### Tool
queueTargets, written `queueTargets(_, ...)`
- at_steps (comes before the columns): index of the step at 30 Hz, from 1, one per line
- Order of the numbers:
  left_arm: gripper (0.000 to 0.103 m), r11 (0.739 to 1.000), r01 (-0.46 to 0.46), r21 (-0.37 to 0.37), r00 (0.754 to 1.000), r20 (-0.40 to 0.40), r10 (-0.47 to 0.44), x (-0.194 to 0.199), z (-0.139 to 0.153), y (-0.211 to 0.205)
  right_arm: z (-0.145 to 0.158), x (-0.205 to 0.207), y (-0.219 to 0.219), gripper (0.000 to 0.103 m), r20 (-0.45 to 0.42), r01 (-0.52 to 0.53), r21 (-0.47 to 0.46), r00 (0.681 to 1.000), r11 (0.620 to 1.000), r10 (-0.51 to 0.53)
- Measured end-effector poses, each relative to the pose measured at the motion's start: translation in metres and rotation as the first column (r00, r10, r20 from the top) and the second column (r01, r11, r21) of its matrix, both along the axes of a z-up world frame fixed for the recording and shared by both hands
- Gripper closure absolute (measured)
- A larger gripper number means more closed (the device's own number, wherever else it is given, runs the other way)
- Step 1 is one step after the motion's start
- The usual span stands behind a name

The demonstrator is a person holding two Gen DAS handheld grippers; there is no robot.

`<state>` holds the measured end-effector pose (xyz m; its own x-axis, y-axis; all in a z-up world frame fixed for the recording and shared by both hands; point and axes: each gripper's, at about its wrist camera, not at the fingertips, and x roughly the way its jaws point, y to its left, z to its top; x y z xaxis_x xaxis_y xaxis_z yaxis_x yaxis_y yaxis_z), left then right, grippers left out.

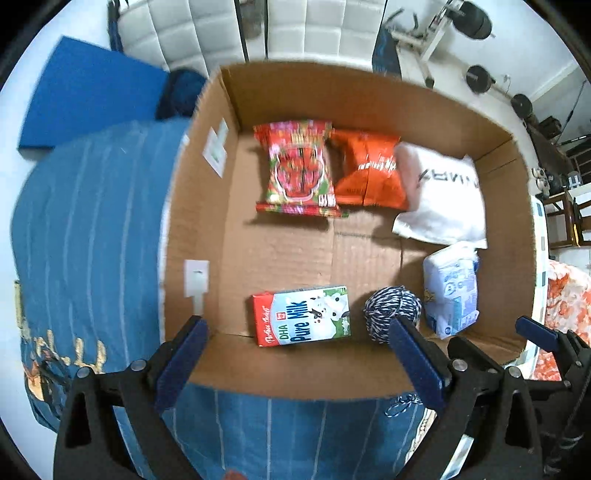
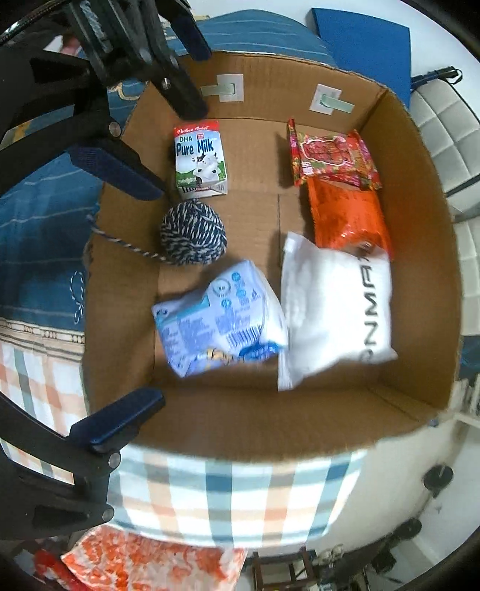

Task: Organize soft objects

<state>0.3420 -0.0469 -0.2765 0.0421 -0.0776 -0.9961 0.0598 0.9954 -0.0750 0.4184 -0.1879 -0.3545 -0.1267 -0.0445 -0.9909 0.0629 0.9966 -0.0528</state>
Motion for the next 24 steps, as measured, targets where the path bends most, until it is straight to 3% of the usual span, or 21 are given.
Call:
queueTargets(8,0.003,0.998,-0.005,0.061,0.99,0.142,-0.003,-0.02,0.041,0.002,0.03,-0.016,0.0,0.0,0.08,0.023,-0.031,0.997,0.999,-0.021)
queueTargets(11,0.003,0.997,-0.004,0.071,0.987,0.162,-0.007,-0.022,0.041,0.0,0.038,-0.021,-0.001,0.0,0.101,0.032,-0.034,0.995,0.999,-0.028)
queueTargets(18,0.003,0.999,-0.019,0.041,0.98,0.2,0.01,-0.033,0.062,0.002,0.063,-0.028,-0.004,0.0,0.138,0.045,-0.031,0.99,0.999,-0.04)
queueTargets(24,0.003,0.999,-0.042,-0.013,0.962,0.268,0.044,-0.058,0.104,0.009,0.105,-0.042,-0.004,0.0,0.21,0.052,-0.029,0.977,0.998,-0.045)
